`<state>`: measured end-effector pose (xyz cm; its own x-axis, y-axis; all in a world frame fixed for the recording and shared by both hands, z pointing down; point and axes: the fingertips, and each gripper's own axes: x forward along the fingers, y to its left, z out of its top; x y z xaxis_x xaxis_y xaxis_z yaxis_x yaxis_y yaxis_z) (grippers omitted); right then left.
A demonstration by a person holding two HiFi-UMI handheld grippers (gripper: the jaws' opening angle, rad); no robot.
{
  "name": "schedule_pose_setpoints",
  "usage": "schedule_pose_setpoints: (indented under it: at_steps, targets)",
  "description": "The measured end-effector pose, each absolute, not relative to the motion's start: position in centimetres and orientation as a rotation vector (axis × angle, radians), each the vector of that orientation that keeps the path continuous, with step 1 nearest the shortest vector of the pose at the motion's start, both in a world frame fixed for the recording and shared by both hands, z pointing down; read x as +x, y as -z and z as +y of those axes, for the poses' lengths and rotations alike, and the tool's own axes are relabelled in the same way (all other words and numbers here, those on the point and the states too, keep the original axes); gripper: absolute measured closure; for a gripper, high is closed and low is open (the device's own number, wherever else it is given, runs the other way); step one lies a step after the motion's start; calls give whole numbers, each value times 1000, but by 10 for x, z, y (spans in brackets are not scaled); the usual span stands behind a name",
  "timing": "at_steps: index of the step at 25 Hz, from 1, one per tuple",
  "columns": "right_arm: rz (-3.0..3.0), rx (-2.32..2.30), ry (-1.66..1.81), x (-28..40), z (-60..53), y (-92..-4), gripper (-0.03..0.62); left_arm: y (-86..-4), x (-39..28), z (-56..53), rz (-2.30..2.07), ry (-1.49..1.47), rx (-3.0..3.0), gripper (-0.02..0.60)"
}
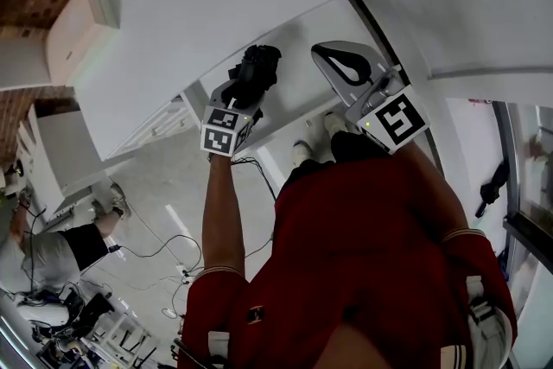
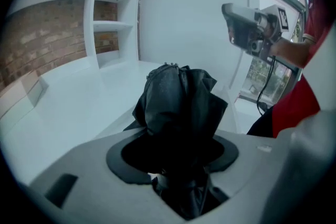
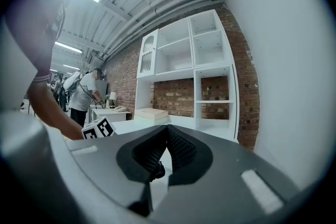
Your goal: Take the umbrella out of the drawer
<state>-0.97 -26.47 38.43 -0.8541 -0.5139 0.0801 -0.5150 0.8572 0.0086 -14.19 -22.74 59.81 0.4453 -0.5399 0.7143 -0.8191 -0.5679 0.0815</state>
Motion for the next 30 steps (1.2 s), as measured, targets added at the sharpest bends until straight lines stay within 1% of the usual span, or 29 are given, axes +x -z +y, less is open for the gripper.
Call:
schedule_pose_setpoints:
  at_steps: [10, 17, 24, 30]
  targets:
    - [-3025, 764, -13, -15, -262, -363, 582, -468, -136, -231, -1423, -468, 2429, 342]
    - [-3094, 707, -12, -28, -255, -341, 582, -386, -142, -225, -1624, -222, 2501, 342]
    - [-3158, 672, -6, -37, -250, -320, 582, -330, -153, -211, -1815, 27, 2508, 342]
    - [-3196, 671, 22, -39, -247, -302, 582, -302, -166, -199, -1917, 133, 2508, 342]
